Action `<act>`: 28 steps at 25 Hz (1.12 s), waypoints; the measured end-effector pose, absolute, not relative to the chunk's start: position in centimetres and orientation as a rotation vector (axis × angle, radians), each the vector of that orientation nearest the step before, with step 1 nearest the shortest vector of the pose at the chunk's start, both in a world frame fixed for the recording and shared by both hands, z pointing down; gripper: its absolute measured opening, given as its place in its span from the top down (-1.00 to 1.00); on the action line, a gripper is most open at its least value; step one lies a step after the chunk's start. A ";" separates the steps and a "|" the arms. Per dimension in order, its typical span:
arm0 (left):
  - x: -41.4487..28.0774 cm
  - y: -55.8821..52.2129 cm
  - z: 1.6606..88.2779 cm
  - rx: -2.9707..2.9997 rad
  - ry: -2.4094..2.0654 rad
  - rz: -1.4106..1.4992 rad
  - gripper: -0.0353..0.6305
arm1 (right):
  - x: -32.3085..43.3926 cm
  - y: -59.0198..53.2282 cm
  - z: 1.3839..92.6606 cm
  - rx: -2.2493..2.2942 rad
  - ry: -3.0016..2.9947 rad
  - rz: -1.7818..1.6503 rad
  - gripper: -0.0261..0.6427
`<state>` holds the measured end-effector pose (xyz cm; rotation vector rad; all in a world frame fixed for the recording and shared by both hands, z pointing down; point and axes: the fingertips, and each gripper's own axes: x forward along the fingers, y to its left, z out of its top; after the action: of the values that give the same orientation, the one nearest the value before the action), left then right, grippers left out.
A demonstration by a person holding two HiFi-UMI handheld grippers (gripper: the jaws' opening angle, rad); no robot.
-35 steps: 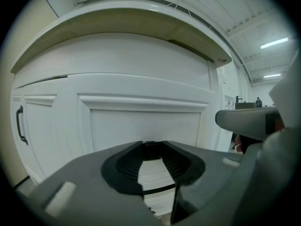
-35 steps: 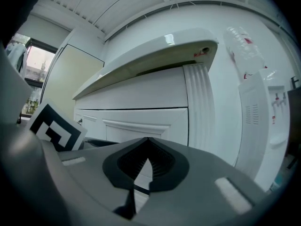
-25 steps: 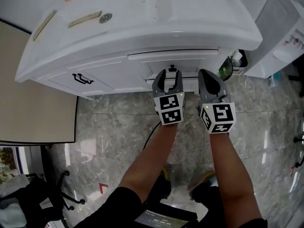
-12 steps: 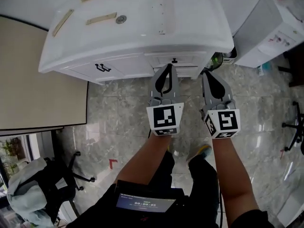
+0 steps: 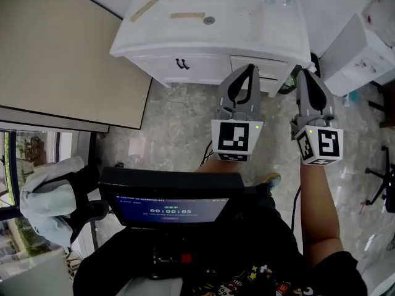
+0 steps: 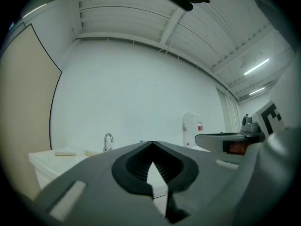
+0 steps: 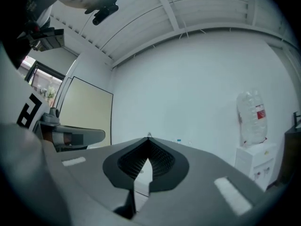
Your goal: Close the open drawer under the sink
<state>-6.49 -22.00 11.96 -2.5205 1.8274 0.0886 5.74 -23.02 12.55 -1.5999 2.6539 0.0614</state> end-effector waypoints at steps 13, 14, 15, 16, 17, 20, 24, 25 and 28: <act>-7.8 -18.6 9.8 -2.514 1.811 0.098 0.88 | 4.3 -19.8 12.0 -1.641 2.690 0.060 0.86; -7.7 -18.5 9.8 -2.516 1.809 0.093 0.88 | 4.2 -19.7 11.9 -1.641 2.690 0.061 0.86; -7.6 -18.4 9.9 -2.521 1.809 0.090 0.88 | 4.2 -19.6 11.8 -1.644 2.689 0.063 0.86; -7.5 -18.4 10.0 -2.528 1.810 0.087 0.88 | 4.2 -19.6 11.7 -1.648 2.686 0.065 0.86; -7.4 -18.4 10.2 -2.538 1.810 0.084 0.88 | 4.3 -19.5 11.6 -1.653 2.683 0.066 0.86; -7.2 -18.3 10.5 -2.561 1.802 0.077 0.88 | 4.3 -19.2 11.4 -1.666 2.675 0.072 0.86; -7.0 -18.3 10.1 -2.569 1.786 0.076 0.88 | 4.2 -18.8 11.4 -1.678 2.666 0.069 0.86; -7.0 -18.3 10.1 -2.571 1.783 0.074 0.88 | 4.2 -18.7 11.4 -1.683 2.664 0.068 0.86; -7.2 -18.2 10.0 -2.577 1.779 0.074 0.88 | 4.2 -18.5 11.4 -1.697 2.653 0.064 0.86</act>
<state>-7.21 -18.23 10.02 -2.5774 1.7788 0.0741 4.18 -18.49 11.43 -1.6968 2.6533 0.0637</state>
